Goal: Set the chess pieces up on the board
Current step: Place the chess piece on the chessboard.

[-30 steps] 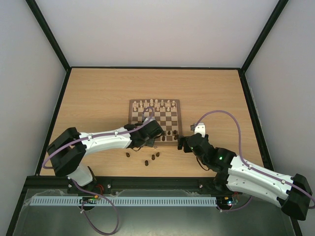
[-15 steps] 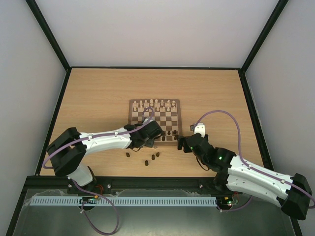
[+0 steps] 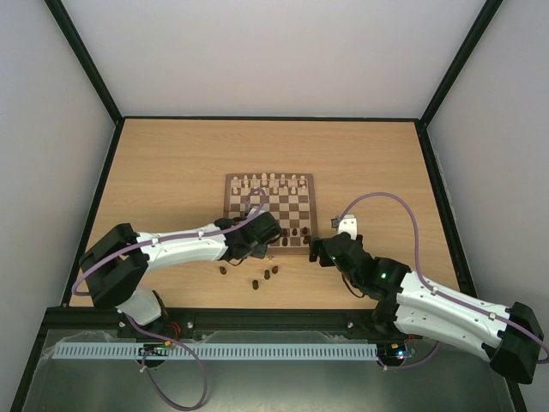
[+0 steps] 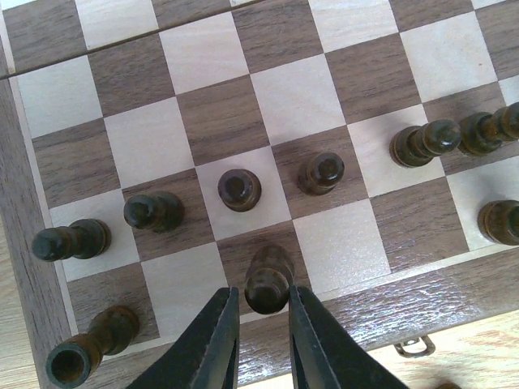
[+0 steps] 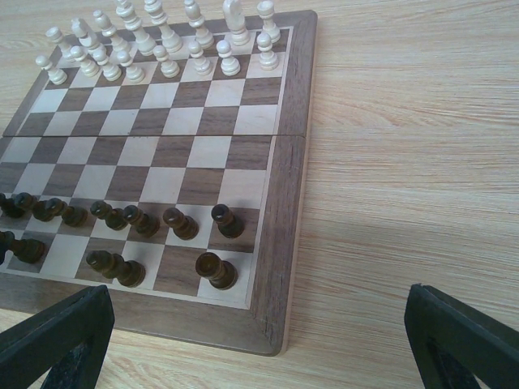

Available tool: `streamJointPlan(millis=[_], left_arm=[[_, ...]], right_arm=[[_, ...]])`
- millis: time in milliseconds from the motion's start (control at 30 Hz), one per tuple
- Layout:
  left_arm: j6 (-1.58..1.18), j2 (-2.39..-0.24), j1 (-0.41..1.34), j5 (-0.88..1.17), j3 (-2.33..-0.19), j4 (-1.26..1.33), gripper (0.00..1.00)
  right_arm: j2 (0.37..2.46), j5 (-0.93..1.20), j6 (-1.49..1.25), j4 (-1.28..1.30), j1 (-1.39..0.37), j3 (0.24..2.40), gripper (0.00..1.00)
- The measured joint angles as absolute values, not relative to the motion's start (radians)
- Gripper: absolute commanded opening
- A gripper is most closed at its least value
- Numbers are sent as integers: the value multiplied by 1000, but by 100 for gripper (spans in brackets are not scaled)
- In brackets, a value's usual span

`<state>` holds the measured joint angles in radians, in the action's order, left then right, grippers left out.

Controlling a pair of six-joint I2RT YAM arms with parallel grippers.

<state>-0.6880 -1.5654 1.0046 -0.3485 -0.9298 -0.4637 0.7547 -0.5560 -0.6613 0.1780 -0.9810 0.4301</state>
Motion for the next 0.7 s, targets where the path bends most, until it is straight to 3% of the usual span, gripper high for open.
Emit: streamJointPlan(millis=[333,700], left_arm=[[-693,-1538,1005,-349,-929,-472,28],[-712,-1429,1053,-380,-930,-512,76]], right_arm=[[759,-552,-659,177,-981,430,99],[783,-492,-627,146,-981,430,99]])
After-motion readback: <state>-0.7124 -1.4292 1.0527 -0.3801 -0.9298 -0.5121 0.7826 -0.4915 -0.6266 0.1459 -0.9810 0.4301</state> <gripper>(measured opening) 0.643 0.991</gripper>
